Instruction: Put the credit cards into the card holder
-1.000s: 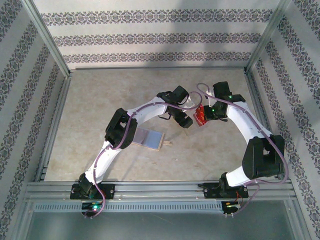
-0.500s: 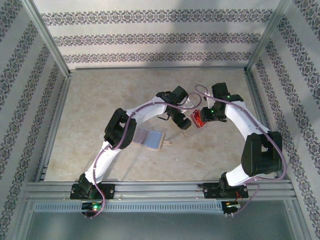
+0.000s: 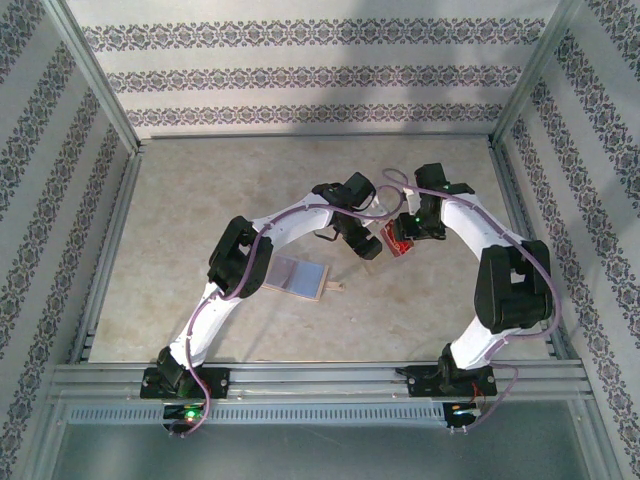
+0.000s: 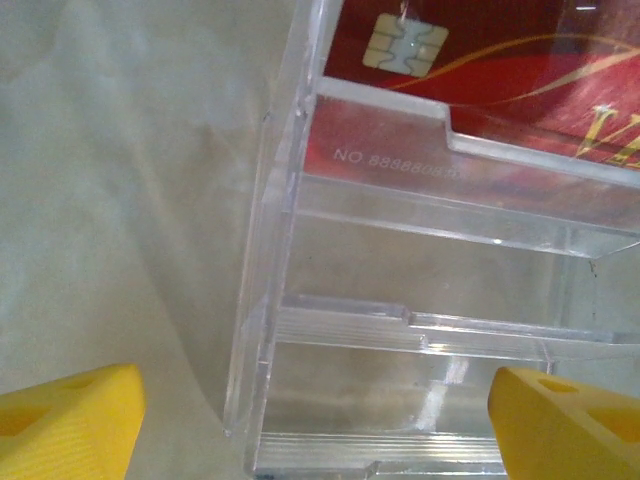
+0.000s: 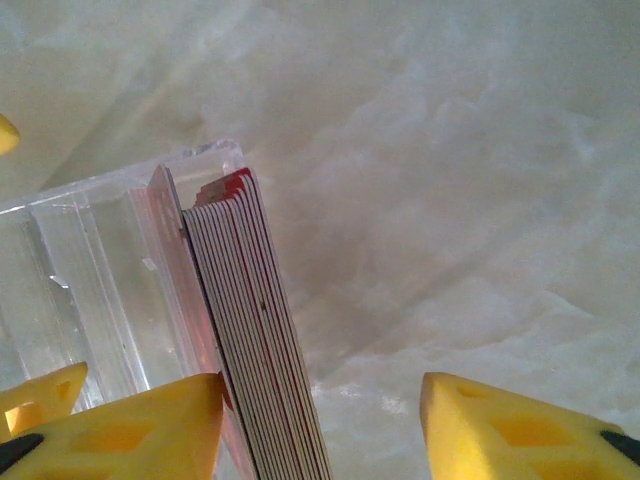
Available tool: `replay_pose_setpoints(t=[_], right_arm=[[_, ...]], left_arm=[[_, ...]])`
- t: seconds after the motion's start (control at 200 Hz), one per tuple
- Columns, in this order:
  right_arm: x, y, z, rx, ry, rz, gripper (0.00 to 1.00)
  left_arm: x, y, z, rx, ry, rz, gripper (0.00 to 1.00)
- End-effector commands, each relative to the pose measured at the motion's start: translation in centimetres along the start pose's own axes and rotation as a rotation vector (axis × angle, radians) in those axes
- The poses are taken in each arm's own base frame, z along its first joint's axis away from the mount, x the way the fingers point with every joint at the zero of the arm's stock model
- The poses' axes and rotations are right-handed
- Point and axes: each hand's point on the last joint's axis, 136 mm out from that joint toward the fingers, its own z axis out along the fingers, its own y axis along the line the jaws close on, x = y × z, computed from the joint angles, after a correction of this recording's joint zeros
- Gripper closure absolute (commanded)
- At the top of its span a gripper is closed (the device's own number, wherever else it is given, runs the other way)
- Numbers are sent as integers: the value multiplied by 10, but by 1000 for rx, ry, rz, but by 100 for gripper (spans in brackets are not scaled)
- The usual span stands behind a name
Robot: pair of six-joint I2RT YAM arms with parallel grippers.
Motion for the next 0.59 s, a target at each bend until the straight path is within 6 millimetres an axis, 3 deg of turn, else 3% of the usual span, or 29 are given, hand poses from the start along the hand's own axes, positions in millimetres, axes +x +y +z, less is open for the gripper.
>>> replay_pose_setpoints(t=[0.0, 0.175, 0.395, 0.59], right_arm=[[-13, -7, -7, 27, -29, 21, 49], [-10, -10, -18, 18, -43, 36, 58], [-2, -3, -14, -16, -18, 26, 75], [-4, -3, -26, 11, -40, 1, 77]], left_arm=[[27, 1, 0, 1, 91, -23, 11], [28, 1, 1, 2, 96, -24, 11], [29, 0, 0, 1, 99, -19, 11], [29, 1, 1, -2, 100, -19, 11]])
